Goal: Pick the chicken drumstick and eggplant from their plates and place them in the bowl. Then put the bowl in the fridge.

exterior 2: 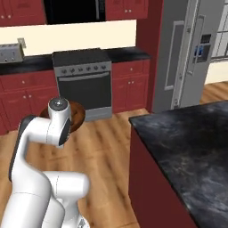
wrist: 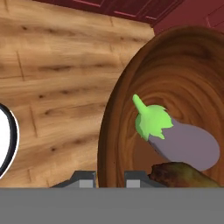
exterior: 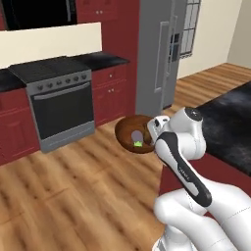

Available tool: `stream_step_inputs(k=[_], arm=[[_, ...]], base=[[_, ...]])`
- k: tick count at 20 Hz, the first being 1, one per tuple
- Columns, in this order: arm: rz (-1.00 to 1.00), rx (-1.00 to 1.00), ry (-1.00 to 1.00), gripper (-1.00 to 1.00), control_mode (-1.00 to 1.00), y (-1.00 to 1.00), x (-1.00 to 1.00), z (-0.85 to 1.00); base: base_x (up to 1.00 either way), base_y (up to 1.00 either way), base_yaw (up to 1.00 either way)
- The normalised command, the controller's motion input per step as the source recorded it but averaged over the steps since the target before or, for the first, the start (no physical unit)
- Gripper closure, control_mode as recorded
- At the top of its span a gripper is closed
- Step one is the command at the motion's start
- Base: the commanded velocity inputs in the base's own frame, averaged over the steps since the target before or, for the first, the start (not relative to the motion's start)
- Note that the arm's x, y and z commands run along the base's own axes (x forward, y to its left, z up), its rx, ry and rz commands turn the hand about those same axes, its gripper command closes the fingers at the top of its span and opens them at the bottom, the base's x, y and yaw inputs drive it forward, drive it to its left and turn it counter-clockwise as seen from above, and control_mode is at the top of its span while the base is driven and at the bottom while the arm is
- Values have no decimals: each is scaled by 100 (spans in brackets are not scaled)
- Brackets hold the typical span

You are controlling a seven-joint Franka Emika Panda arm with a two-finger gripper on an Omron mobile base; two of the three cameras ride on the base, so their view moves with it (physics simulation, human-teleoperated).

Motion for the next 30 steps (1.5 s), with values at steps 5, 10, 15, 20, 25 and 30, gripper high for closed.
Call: stream_step_inputs(k=[5, 10, 15, 20, 25, 30], arm=[[0, 0, 0, 100, 100, 0, 0, 0], [0, 0, 0, 100, 100, 0, 0, 0], [0, 0, 0, 100, 100, 0, 0, 0], [0, 0, 0, 100, 100, 0, 0, 0], [0, 0, 0, 100, 100, 0, 0, 0], [0, 0, 0, 100, 100, 0, 0, 0]], base=[[60, 52, -27], [59, 51, -29], [56, 52, -31], [55, 50, -32], [56, 42, -38], [55, 28, -53]])
